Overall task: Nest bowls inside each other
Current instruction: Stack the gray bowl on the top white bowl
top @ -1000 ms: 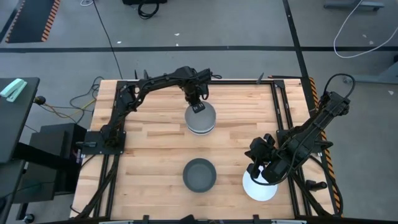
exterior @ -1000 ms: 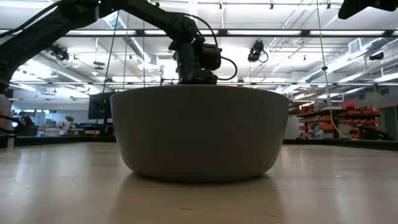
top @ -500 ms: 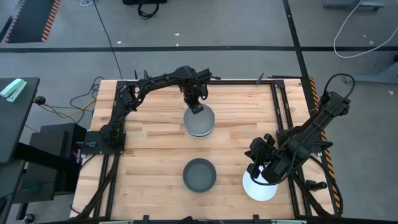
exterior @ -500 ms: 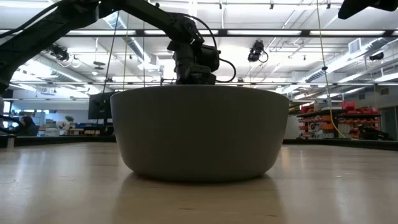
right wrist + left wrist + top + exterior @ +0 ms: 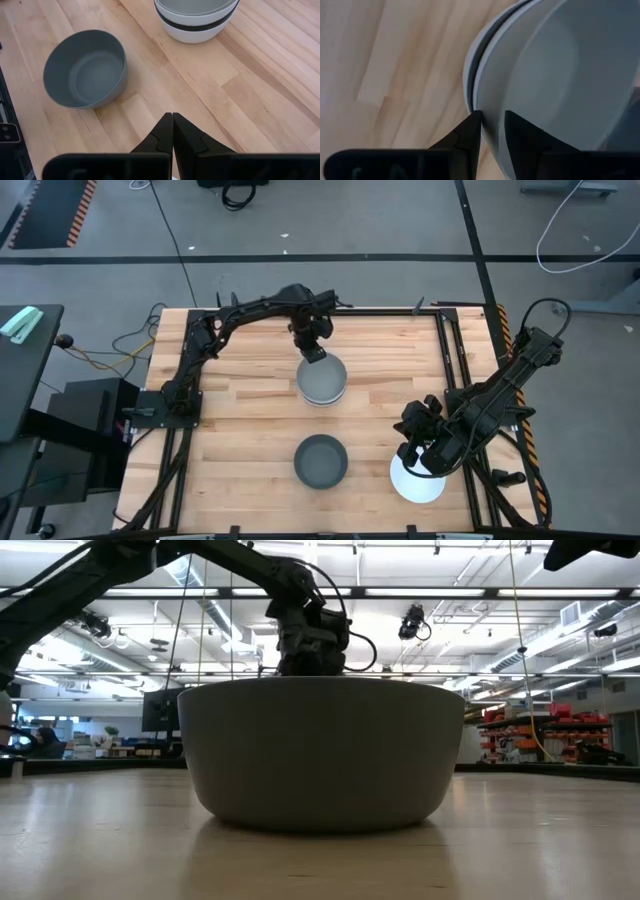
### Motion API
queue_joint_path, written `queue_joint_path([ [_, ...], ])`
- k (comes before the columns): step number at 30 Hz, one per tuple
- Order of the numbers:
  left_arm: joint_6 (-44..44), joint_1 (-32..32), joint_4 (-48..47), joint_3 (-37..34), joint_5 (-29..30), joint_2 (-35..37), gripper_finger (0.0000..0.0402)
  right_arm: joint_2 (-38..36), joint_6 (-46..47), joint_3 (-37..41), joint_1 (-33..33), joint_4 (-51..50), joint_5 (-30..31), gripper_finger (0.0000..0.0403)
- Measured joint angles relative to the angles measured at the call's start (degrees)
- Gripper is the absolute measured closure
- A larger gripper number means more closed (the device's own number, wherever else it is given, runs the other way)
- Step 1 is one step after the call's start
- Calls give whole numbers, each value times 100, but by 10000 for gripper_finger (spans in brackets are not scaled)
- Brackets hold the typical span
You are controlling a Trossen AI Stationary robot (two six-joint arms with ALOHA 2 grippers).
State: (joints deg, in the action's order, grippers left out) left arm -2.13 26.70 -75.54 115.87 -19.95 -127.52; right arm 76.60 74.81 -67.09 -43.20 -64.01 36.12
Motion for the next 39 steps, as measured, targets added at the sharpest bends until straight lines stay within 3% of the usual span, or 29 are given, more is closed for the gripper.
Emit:
queue_joint_path([
  [16, -236, -9, -163, 7, 105, 1029, 308, 0, -141, 0, 0, -13, 46, 392],
  [20, -314, -31, -257, -17, -238, 1031, 325, 0, -149, 0, 0, -13, 46, 392],
  [39, -900, 280, 469, -1324, -493, 1007, 392, 0, -149, 0, 0, -15, 46, 392],
])
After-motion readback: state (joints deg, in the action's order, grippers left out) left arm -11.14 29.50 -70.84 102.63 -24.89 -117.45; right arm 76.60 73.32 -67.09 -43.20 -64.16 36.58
